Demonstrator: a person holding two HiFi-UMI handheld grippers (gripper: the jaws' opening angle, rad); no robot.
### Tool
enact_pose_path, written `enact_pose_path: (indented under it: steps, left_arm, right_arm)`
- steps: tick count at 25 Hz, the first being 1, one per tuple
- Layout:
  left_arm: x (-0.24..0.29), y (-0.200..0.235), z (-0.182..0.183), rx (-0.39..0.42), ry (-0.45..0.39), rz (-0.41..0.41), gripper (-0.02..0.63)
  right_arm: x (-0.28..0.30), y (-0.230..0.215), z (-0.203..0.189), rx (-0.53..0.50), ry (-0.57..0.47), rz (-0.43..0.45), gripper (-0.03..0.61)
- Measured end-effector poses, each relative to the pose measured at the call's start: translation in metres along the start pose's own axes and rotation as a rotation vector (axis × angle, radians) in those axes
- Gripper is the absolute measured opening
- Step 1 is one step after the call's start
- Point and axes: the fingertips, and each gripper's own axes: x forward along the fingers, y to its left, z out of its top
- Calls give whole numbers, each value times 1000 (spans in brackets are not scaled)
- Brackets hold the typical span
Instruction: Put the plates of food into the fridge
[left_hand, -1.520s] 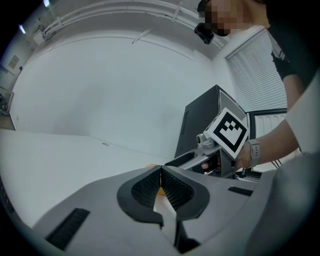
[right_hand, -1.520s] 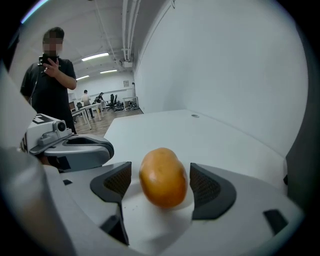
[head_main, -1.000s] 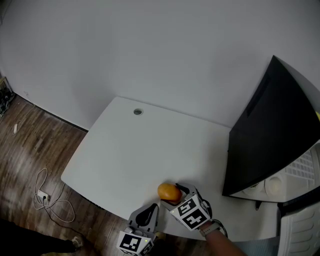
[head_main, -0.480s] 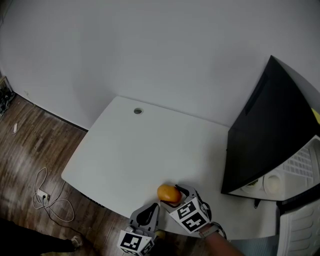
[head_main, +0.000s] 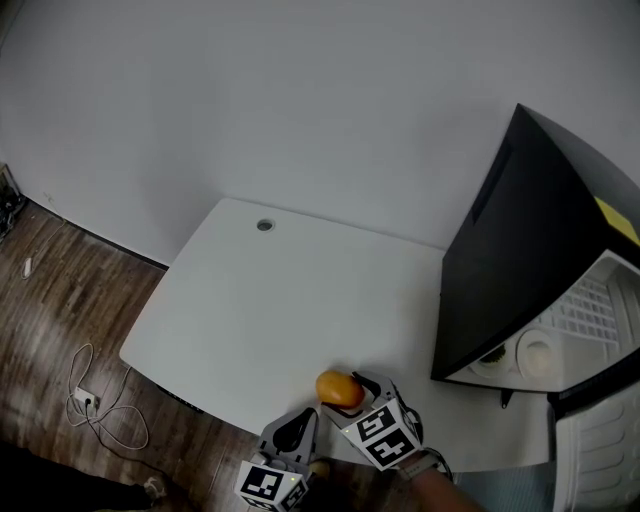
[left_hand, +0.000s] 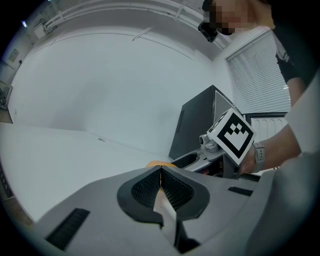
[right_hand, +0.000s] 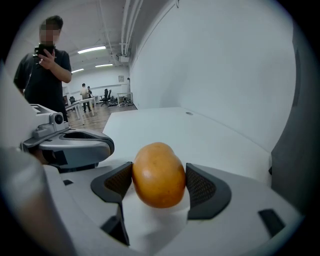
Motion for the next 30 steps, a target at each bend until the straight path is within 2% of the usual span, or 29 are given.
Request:
enact_pose_path:
  steps: [15,30]
  left_arm:
    - [17,-64,-15,19,54,-108,8]
    - [47,-163,-37,22,115,-290,8]
  right_arm:
    - [-74,-25,-29,92,-60,-104,342]
    - [-176,-66,-88,196,-78,-265,342]
